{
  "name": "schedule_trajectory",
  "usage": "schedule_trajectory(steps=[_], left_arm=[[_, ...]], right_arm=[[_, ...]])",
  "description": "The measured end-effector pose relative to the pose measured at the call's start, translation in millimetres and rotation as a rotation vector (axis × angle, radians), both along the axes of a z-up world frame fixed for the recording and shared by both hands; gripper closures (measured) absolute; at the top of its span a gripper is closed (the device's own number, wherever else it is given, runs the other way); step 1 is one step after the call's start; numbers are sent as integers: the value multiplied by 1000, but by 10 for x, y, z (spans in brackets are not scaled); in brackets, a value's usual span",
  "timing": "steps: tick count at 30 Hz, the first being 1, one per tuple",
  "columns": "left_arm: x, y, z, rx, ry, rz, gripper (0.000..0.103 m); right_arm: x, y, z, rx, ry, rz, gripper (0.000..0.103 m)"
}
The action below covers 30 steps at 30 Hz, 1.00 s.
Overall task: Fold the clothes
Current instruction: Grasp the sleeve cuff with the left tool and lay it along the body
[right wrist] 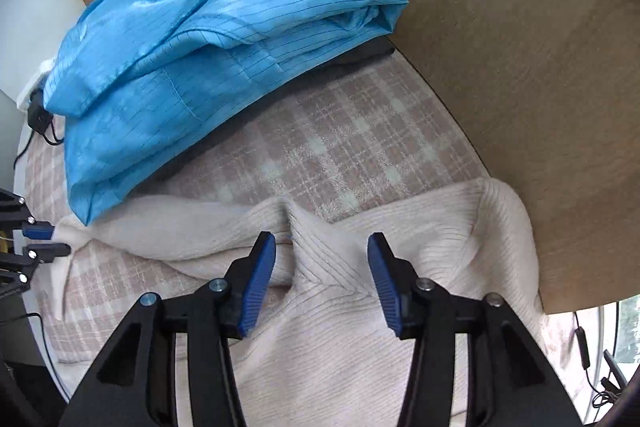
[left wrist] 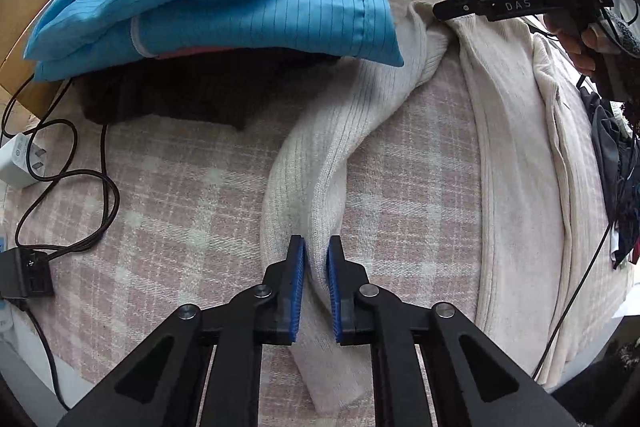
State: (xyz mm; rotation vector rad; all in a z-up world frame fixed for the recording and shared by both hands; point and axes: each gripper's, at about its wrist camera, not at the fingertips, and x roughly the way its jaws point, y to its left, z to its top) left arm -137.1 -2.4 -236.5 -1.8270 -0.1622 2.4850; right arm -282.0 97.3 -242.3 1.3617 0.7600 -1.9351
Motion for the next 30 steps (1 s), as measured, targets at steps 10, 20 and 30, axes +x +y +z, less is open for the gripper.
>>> schedule_trajectory(steps=[10, 20, 30], left_arm=[[358, -34, 557, 64, 68, -27, 98], [637, 181, 306, -19, -4, -25, 66], [412, -39, -71, -148, -54, 9, 61]], right_arm=[[319, 706, 260, -75, -23, -16, 93], [257, 1096, 509, -134, -142, -89, 63], [-433, 432, 103, -16, -176, -249, 58]])
